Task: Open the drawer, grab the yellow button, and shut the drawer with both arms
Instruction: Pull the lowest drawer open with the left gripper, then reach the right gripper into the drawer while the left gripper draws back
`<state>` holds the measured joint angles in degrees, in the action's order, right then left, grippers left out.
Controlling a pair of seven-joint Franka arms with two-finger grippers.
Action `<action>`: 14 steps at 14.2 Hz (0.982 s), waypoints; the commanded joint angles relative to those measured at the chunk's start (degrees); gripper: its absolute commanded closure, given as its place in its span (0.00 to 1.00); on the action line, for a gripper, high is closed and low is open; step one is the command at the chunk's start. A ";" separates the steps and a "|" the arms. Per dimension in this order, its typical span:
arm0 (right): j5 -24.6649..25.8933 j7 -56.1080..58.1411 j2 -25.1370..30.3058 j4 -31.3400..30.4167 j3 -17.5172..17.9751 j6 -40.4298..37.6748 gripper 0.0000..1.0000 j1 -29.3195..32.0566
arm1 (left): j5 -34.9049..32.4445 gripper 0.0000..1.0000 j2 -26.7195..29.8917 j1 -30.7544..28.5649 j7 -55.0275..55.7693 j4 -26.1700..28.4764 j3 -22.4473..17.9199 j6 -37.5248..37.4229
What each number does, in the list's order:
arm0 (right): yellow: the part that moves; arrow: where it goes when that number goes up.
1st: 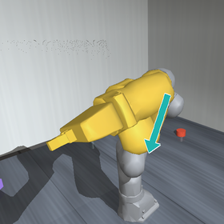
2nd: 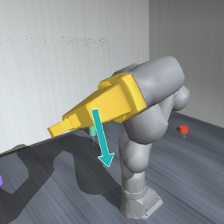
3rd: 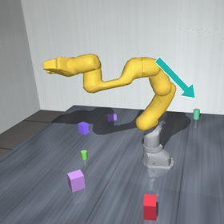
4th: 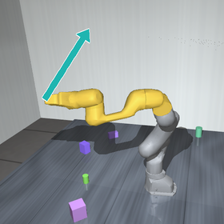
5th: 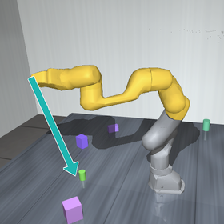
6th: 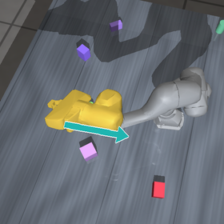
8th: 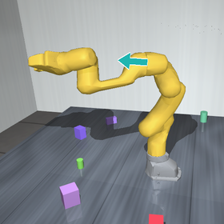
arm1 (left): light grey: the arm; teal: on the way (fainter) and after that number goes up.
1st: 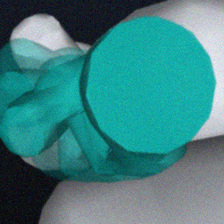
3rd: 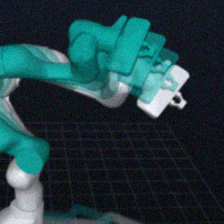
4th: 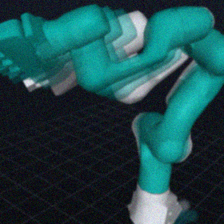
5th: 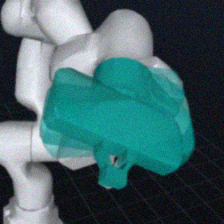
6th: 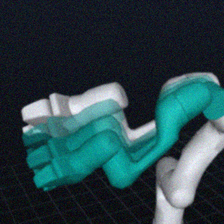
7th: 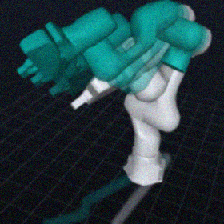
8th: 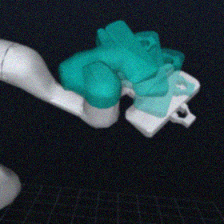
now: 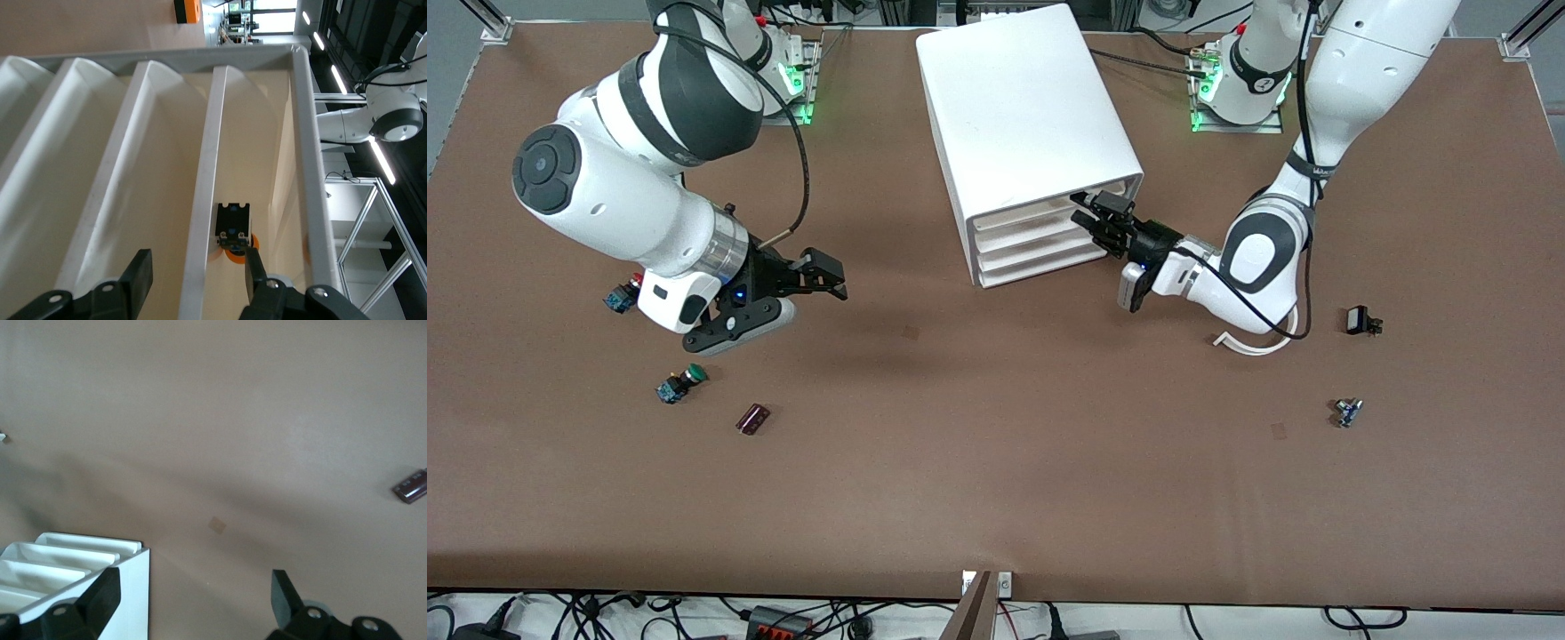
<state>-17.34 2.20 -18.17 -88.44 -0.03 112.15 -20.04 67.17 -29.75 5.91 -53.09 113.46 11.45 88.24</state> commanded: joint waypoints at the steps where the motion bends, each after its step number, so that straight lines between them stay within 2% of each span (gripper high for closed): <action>1: -1.99 -0.79 -1.69 1.77 -0.15 1.49 0.00 -1.41 | 1.38 0.61 1.71 0.15 -3.59 3.08 0.41 0.45; 3: -2.44 -0.79 -2.48 2.56 -0.15 2.11 0.00 -1.67 | 1.38 0.81 1.71 0.07 -4.12 2.65 0.41 0.45; 5: -2.52 -0.79 -2.83 2.92 -0.15 2.90 0.00 -1.76 | 1.12 0.90 1.19 -0.11 -4.04 1.34 0.32 0.62; 8: -2.70 -0.88 -3.01 2.92 -0.15 4.21 0.00 -1.85 | 0.42 0.91 -2.14 -0.64 -3.60 -4.27 -0.99 0.45; 10: -5.93 -1.40 -3.80 3.09 -0.15 5.97 0.00 -3.25 | -2.29 0.91 -6.70 -1.34 -3.25 -11.03 -1.87 0.45; 12: -6.39 -4.82 -4.15 3.01 -0.23 8.60 0.00 -5.09 | -5.02 0.91 -11.36 -1.87 -1.76 -18.77 -2.75 0.45; 14: -6.30 -5.36 -4.59 3.01 -0.23 10.19 0.00 -6.15 | -6.17 0.90 -14.28 -2.48 0.26 -23.18 -3.02 0.45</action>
<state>-22.57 -1.66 -21.49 -86.96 0.02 121.10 -24.87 63.45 -37.57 3.27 -53.45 98.34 9.00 86.57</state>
